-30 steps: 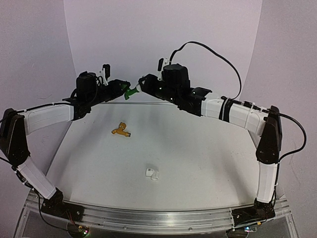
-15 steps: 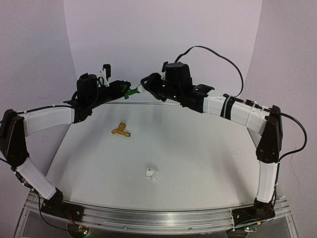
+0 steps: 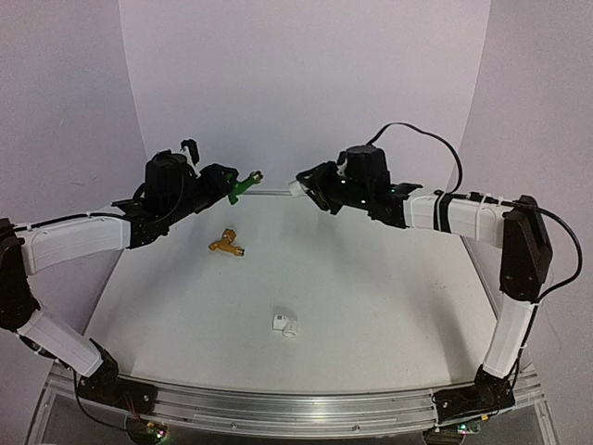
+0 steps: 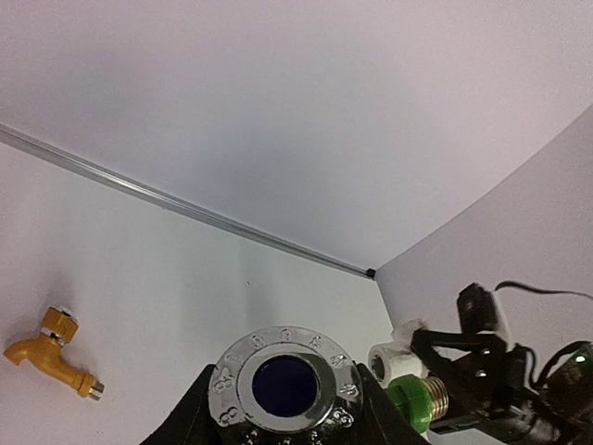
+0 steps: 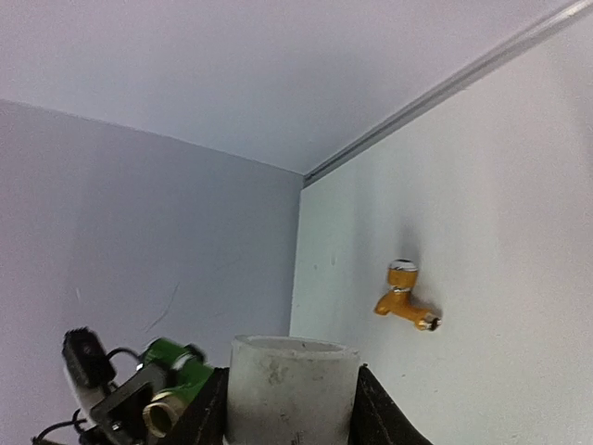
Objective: Install the water faucets
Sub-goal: Place the water faucet at the center of the board, then pass from the right arm to the left
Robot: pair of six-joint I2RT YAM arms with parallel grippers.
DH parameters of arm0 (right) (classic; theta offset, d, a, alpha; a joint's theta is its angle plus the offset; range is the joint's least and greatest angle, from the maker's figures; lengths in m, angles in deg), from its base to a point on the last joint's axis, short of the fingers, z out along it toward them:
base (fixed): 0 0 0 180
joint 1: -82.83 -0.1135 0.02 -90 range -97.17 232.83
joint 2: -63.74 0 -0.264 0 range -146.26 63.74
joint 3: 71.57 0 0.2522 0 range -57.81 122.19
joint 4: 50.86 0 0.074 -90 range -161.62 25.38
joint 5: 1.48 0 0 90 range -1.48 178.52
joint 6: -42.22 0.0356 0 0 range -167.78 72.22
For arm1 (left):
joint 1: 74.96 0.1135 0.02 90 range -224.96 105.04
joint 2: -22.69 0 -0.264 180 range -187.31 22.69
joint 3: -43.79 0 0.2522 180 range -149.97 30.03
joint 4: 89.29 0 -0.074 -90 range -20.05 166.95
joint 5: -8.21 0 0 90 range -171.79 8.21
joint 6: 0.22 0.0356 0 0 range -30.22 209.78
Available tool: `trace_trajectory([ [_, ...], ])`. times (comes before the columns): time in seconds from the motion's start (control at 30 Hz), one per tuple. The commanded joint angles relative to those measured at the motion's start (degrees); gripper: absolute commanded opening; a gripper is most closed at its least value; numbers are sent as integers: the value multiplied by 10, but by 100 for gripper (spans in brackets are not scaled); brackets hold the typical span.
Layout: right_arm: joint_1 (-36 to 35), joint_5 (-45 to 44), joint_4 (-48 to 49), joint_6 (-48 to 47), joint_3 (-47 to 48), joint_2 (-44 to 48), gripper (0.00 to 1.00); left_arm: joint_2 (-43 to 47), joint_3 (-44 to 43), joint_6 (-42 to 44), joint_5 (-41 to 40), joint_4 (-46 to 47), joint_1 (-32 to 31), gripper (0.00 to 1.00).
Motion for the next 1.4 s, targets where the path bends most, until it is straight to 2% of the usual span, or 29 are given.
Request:
trace_trajectory([
  [0.0,72,146,74,28,-55,18,0,30,-3,-30,-55,-48,4,0],
  [0.07,87,210,119,10,-80,24,1,22,-3,-19,-34,-70,4,0],
  [0.23,118,393,316,25,-146,33,0,-26,-11,9,52,-157,3,0],
  [0.37,121,477,349,7,-145,41,0,-68,-12,30,97,-215,2,2],
  [0.57,121,518,358,-19,-147,56,0,-135,-9,24,141,-239,0,3],
  [0.77,121,512,359,-24,-161,45,0,-212,-49,35,119,-287,-9,5],
  [0.83,121,509,361,-33,-169,44,0,-237,-57,35,123,-294,-9,9],
  [0.87,121,507,361,-37,-171,45,0,-245,-58,34,126,-295,-9,13],
  [0.97,120,498,360,-54,-182,48,0,-256,-60,36,131,-294,-9,34],
  [1.13,116,479,321,-116,-188,58,0,-242,-66,60,120,-294,-9,62],
  [1.2,113,466,277,-158,-181,63,0,-216,-66,70,116,-294,-9,85],
  [1.27,111,458,243,-191,-175,68,0,-173,-67,80,109,-294,-8,99],
  [1.37,105,453,206,-239,-162,73,0,-114,-75,80,132,-286,-7,100],
])
